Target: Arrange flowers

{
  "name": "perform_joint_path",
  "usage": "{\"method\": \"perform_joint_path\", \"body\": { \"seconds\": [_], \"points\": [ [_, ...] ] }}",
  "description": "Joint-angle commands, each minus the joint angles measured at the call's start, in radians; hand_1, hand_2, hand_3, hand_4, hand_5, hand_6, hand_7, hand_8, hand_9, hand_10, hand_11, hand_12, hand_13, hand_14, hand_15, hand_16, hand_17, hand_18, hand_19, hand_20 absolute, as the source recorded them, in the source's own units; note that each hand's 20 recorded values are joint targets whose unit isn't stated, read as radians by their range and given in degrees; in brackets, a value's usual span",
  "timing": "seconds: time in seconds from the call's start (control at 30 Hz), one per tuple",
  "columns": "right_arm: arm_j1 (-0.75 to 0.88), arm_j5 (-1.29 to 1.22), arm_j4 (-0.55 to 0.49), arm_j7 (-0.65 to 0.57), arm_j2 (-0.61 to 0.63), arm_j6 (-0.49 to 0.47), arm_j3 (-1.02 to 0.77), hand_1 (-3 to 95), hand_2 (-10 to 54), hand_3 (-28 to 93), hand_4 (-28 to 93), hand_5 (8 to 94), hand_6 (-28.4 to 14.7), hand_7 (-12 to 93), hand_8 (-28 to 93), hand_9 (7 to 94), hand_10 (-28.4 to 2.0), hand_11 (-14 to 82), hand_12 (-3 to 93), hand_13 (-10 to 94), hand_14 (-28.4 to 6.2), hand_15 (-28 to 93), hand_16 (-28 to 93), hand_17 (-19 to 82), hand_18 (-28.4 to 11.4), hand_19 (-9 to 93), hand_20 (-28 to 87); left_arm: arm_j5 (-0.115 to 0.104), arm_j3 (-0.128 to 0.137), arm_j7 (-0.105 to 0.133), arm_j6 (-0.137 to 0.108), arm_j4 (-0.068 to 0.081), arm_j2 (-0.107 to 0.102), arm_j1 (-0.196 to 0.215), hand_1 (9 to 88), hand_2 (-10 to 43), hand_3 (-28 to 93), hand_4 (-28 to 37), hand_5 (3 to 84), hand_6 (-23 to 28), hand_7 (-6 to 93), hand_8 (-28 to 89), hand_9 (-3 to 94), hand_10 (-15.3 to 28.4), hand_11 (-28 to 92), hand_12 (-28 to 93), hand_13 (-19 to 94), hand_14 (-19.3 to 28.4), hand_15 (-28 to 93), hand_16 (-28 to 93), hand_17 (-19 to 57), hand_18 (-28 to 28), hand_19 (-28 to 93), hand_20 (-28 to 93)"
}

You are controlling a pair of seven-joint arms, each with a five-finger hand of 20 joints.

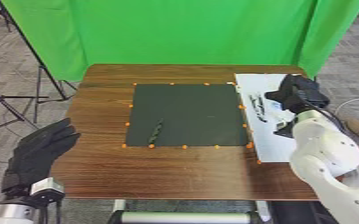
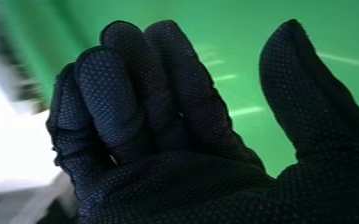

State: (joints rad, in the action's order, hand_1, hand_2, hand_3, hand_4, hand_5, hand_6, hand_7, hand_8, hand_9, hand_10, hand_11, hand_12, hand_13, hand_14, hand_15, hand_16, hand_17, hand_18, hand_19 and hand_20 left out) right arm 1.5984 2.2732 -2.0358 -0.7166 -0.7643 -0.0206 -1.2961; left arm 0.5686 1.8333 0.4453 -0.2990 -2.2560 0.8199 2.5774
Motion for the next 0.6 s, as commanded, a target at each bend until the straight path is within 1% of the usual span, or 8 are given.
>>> {"method": "perform_joint_path", "body": {
  "seconds": [0.03,0.2,0.23,0.27,0.3,0.4,0.47,0.6],
  "points": [
    [0.208,0.012,0.058,-0.081,0.023,0.019,-0.148,24.7,2.1,81,-22,68.5,-13.0,15,-10,60.0,-25.0,44.2,21.5,49,-23.4,79,18,22,-28.4,79,40,-0.003,0.008,0.005,-0.008,-0.016,0.001,0.022,26.7,4.9,82,-13.8,45.1,13.3,12.3,-8,37.0,21.7,33,9,26,27.5,55,-11,-9.6,21.4,57,12],
    [0.268,0.022,0.069,-0.122,0.009,-0.017,-0.204,25.4,1.7,81,-22,69.2,-12.6,16,-10,61.4,-24.6,44.2,21.5,50,-23.2,79,19,23,-28.4,80,39,0.003,-0.008,-0.005,-0.003,-0.016,-0.006,0.003,26.8,4.9,82,-13.9,45.1,13.3,12.3,-8,37.0,21.7,33,9,26,27.6,55,-11,-9.7,21.4,57,12],
    [0.297,0.027,0.061,-0.128,0.004,-0.019,-0.225,25.4,1.6,81,-22,69.3,-12.6,16,-10,61.4,-24.6,44.1,21.6,50,-23.3,79,19,23,-28.4,80,39,0.010,-0.010,-0.018,0.005,-0.014,-0.003,-0.005,26.8,4.8,82,-13.8,45.1,13.3,12.3,-8,37.0,21.7,33,9,26,27.7,55,-11,-9.7,21.4,57,12],
    [0.312,0.033,0.056,-0.131,-0.001,-0.023,-0.237,25.5,1.6,81,-22,69.3,-12.7,16,-10,61.5,-24.8,44.0,21.6,50,-23.4,79,19,23,-28.4,80,39,0.009,-0.011,-0.016,0.003,-0.015,-0.005,-0.006,26.8,4.8,82,-13.8,45.1,13.3,12.4,-8,37.0,21.7,33,9,26,27.6,55,-11,-9.7,21.4,57,12],
    [0.335,0.034,0.045,-0.139,-0.007,-0.028,-0.254,25.5,1.5,81,-22,69.4,-12.9,15,-10,61.6,-25.0,43.8,21.5,50,-23.3,79,19,23,-28.4,80,38,0.012,-0.009,-0.020,0.004,-0.016,0.000,-0.005,26.8,4.8,82,-13.8,45.1,13.3,12.4,-8,37.0,21.7,33,9,26,27.6,55,-11,-9.7,21.4,57,12],
    [0.377,0.037,0.017,-0.150,-0.022,-0.027,-0.290,25.6,1.4,81,-22,69.4,-13.5,15,-10,61.4,-25.3,43.4,21.5,50,-23.4,79,19,24,-28.4,80,38,0.003,-0.005,-0.010,-0.005,-0.019,-0.001,0.014,26.8,4.8,82,-13.7,45.1,13.3,12.3,-8,37.0,21.8,33,9,26,27.7,55,-11,-9.7,21.4,57,12],
    [0.398,0.047,0.008,-0.166,-0.026,-0.004,-0.308,25.7,1.3,81,-22,69.4,-13.7,14,-10,61.0,-25.6,43.3,21.5,50,-23.7,79,19,24,-28.4,81,37,-0.002,-0.003,-0.004,-0.008,-0.019,-0.002,0.021,26.9,4.8,82,-13.7,45.1,13.3,12.3,-8,37.0,21.8,33,9,26,27.7,55,-11,-9.7,21.4,57,12],
    [0.443,0.056,-0.014,-0.180,-0.036,-0.014,-0.342,25.9,1.1,80,-22,69.5,-14.1,14,-10,61.0,-26.1,43.0,21.3,50,-24.3,79,19,23,-28.4,81,36,-0.001,0.004,0.000,-0.005,-0.019,-0.001,0.028,26.9,4.8,82,-13.7,45.1,13.3,12.3,-8,37.0,21.8,33,9,26,27.7,55,-11,-9.7,21.4,57,12]
  ]
}}
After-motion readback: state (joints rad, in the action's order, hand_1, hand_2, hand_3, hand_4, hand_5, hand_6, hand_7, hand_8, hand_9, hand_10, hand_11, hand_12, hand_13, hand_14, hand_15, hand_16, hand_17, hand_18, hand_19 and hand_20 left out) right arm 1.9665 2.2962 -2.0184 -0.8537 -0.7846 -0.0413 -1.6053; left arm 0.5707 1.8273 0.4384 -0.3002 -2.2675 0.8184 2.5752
